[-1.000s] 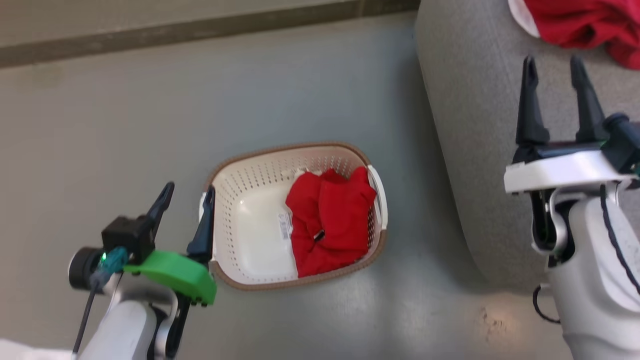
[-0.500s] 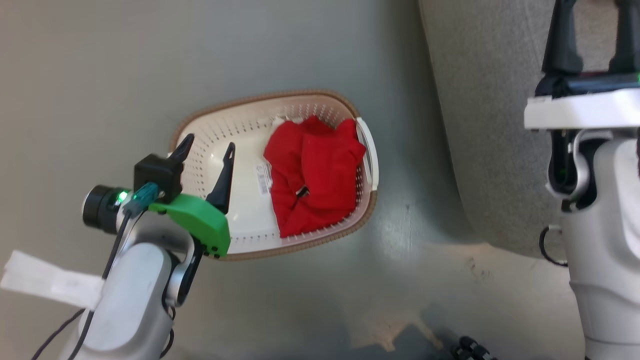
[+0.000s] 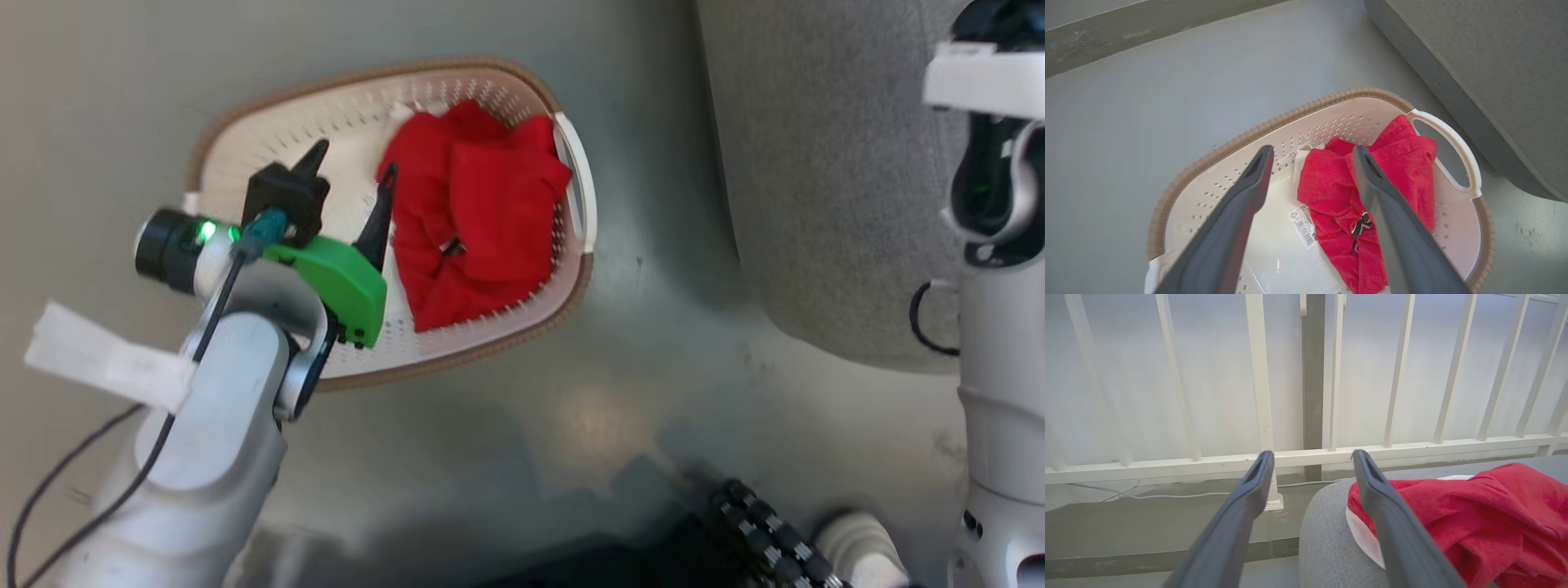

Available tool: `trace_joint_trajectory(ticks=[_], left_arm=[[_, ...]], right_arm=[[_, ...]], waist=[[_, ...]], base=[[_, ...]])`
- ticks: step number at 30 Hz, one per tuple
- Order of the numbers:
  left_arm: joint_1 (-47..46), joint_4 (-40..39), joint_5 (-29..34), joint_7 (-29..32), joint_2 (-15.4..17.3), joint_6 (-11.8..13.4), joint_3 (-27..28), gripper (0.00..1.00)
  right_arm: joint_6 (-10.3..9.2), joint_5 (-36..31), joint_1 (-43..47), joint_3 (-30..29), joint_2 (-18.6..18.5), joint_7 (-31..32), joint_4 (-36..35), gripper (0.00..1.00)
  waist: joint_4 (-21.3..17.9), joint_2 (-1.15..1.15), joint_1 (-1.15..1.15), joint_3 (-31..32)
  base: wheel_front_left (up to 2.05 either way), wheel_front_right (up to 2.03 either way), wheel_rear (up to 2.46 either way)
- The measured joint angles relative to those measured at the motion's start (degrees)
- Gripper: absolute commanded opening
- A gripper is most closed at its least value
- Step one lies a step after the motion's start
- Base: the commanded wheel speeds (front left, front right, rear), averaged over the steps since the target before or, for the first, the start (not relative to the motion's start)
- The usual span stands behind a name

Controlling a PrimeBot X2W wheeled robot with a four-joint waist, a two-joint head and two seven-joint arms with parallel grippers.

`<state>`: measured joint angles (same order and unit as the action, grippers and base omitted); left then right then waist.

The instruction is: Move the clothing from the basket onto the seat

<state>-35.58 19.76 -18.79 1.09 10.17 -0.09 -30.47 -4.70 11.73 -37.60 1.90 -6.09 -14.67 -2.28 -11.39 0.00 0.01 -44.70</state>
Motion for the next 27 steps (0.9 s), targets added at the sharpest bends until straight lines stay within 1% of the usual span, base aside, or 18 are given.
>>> trace_joint_trajectory(ticks=[4,9,12,15,16,21,27], left_arm=[[-2.7,1.8,2.4,0.5,0.0,-1.3,-1.7,1.00],[-4.5,4.7,3.4,0.5,0.0,-2.8,-3.4,1.00],[-5.0,6.0,3.5,0.5,0.0,-3.0,-4.0,1.00],[-6.0,7.7,4.1,0.5,-0.1,-3.8,-4.9,1.00],[-6.8,8.8,5.1,0.5,-0.2,-4.0,-5.4,1.00],[-8.3,11.8,5.4,0.4,-1.0,-5.0,-6.8,1.00],[-10.0,15.8,5.5,0.4,-1.7,-5.1,-7.3,1.00]], right_arm=[[-0.01,0.0,-1.5,-1.3,0.3,0.0,-1.0,1.00],[-0.01,0.0,-2.9,-1.5,0.9,0.0,-1.1,1.00],[-0.01,0.1,-3.4,-1.3,1.1,0.0,-1.2,1.00],[0.01,0.2,-3.6,-1.0,1.6,0.0,-1.3,1.00],[0.04,0.2,-3.7,-0.9,1.8,0.0,-1.3,1.00],[0.08,0.2,-4.1,-0.8,2.2,0.0,-1.4,1.00],[0.15,-0.2,-4.1,-0.5,2.4,0.0,-1.9,1.00]], waist=[[-1.2,0.00,0.00,-3.2],[-2.9,0.00,0.00,-6.5],[-3.7,0.00,0.00,-7.5],[-4.9,0.00,0.00,-8.8],[-5.7,0.00,0.00,-9.5],[-7.6,0.00,0.00,-11.0],[-8.9,0.00,0.00,-11.7]], base=[[0.00,0.00,0.00],[0.00,0.00,0.00],[0.00,0.00,0.00],[0.00,0.00,0.00],[0.00,0.00,0.00],[0.00,0.00,0.00],[0.00,0.00,0.00]])
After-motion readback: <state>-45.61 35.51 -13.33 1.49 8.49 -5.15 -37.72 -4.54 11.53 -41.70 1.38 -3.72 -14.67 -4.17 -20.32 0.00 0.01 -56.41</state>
